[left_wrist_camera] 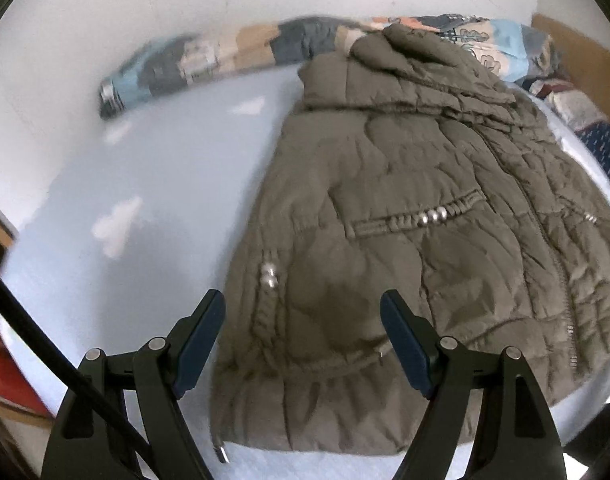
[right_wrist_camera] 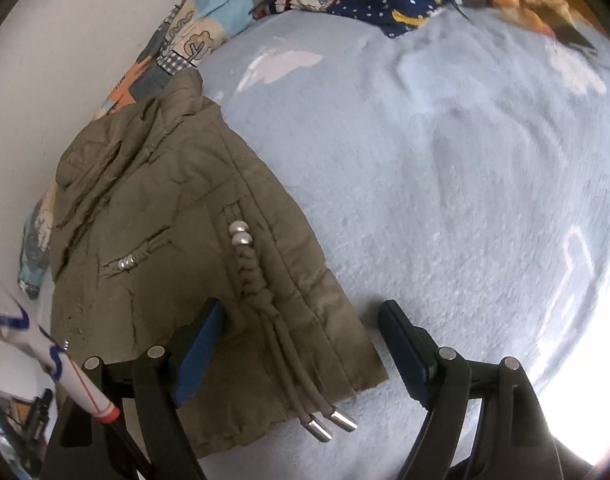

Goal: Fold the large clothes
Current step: 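Grasp the jacket hem by the drawstring toggles with the right gripper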

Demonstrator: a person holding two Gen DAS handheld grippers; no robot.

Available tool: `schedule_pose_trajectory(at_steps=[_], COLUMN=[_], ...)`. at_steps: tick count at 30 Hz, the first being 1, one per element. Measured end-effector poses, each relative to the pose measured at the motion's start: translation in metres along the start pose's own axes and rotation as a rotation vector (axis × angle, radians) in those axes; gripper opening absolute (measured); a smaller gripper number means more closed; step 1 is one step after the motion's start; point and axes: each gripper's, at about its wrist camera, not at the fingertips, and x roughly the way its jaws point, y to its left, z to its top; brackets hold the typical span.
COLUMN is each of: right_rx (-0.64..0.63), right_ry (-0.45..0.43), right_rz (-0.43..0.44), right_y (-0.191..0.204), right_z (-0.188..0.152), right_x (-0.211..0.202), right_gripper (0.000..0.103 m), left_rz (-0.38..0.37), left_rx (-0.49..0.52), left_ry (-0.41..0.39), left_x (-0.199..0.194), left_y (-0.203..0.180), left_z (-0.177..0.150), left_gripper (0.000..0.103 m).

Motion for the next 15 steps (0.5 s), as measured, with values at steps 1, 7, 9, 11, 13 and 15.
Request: schedule_pose_trajectory(at_steps=[1, 7, 9, 11, 13, 15], right_rx=[0.003, -0.002, 0.001, 0.006, 0.014, 0.022], right_ry=[0.004, 0.011, 0.012, 0.017, 0.022, 0.027], right_rz=[0.006, 0.031, 0.037, 0.046, 0.057, 0.066], right_y=[-0.001, 0.005, 0.005, 0.005, 0.004, 0.003], right_z=[-0.001, -0.005, -0.006, -0.008, -0.010, -0.012], right_x=[0.000, 0.000, 0.000, 0.000, -0.001, -0.001], right_gripper=[0.084, 0.084, 0.084, 0.084, 0.084, 0.084], left_rz=[-0.027, -0.129, -0.173, -0.223, -0.296, -0.351], left_rx=[-0.027, -0.193, -0.253, -0.307, -0.370, -0.431], left_ry=[0.021, 0.107, 0.134, 0.163, 0.190, 0.207], left_x=[0.002, 0.010, 0.012, 0.014, 0.015, 0.015], left_y=[0.005, 0.041, 0.053, 0.061, 0.069, 0.077], left_z=[-0.001, -0.014, -0.020, -0.026, -0.032, -0.039], left_gripper=[0.079, 0.079, 0.079, 0.079, 0.079, 0.079])
